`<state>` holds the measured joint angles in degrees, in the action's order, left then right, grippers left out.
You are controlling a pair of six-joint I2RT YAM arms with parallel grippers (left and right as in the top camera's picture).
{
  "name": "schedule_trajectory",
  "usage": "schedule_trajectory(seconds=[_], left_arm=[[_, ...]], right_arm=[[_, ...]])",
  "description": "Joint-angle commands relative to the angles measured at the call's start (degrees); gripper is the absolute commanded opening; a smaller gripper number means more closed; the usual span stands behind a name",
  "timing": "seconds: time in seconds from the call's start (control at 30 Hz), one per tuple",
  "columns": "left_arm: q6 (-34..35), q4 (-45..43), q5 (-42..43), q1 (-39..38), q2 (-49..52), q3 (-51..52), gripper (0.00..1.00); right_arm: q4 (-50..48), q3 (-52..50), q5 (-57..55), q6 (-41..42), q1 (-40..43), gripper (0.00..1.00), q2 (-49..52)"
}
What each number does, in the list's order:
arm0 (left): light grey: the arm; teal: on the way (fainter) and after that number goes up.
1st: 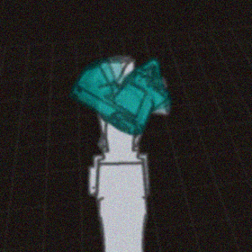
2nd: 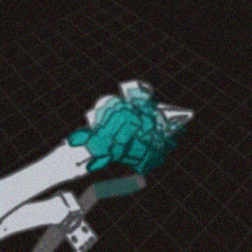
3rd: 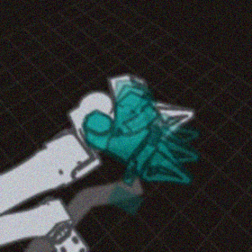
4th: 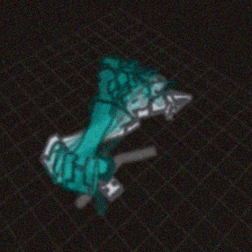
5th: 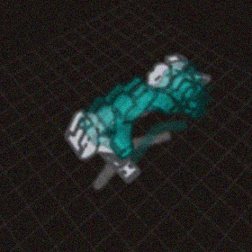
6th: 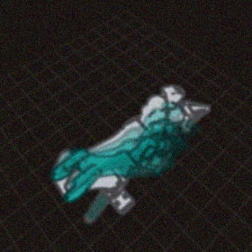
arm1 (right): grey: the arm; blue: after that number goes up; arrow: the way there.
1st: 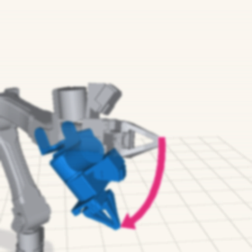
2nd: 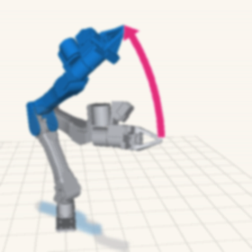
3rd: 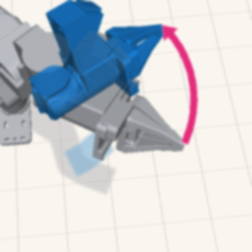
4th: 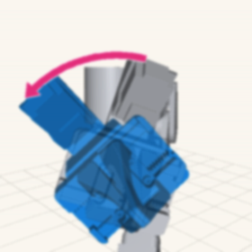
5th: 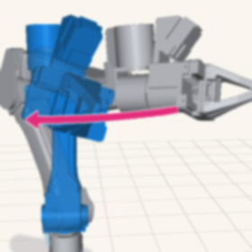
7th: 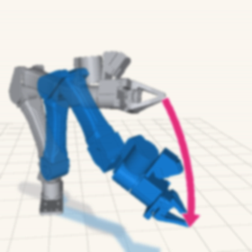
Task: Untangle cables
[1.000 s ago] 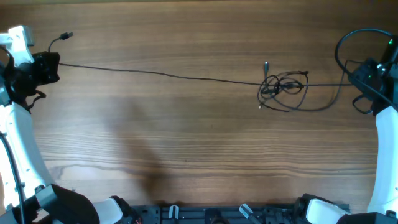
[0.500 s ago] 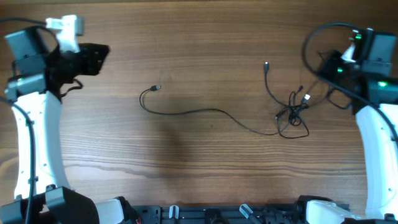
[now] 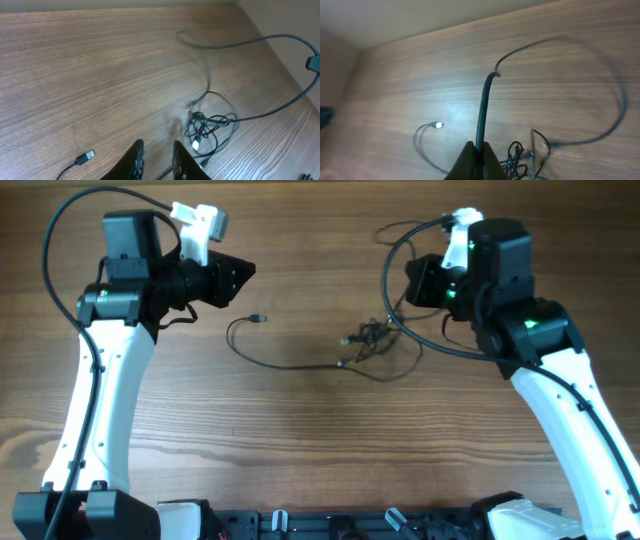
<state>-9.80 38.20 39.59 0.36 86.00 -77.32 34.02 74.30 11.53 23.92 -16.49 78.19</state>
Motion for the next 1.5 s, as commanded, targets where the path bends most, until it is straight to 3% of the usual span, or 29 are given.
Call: schedule_trajectory(seconds=[0.0, 0.13, 0.23, 0.5, 0.77, 0.9, 1.1, 1.33, 1.47], left_arm=[[-0.5, 0.0, 1.1, -0.7, 0.1, -0.3, 0.2], [-0.5, 0.1, 1.1, -2.0, 0.1, -0.3, 0.2], [-0.5, 0.0, 1.1, -4.1, 0.2, -0.3, 0.21], [-0.5, 0.2, 1.1, -9.8, 1.6, -0.3, 0.23], [-0.5, 0.0, -0.5, -11.9, 2.0, -0.3, 0.22], [-0.5, 0.0, -2.4, -11.9, 2.0, -0.3, 0.23], [-0.5, 0.0, -2.4, -11.9, 2.0, -0.3, 0.24], [-1.8, 0.5, -2.4, -11.9, 2.0, -0.3, 0.23], [-2.0, 1.1, -2.3, -11.9, 2.0, -0.3, 0.23]], right_arm=[[-0.1, 0.5, 3.6, 0.1, -1.9, 0.04, 0.3], [1.0, 0.5, 1.7, 0.0, -2.8, 0.06, 1.6], [1.8, 0.5, -0.3, -1.5, -2.8, 0.29, 4.4], [3.5, 0.5, -7.3, -2.7, -2.8, 0.47, 10.3], [16.7, 0.0, -11.7, 6.6, -2.8, 0.49, 10.5], [17.2, -2.0, -11.7, 5.8, -3.0, 0.51, 10.5], [16.5, -3.7, -8.9, -5.9, -3.0, 0.53, 10.5], [16.9, -5.4, 1.1, -31.7, -3.0, 0.6, 10.5], [15.6, -9.2, 1.7, -34.0, -3.0, 0.61, 10.9]])
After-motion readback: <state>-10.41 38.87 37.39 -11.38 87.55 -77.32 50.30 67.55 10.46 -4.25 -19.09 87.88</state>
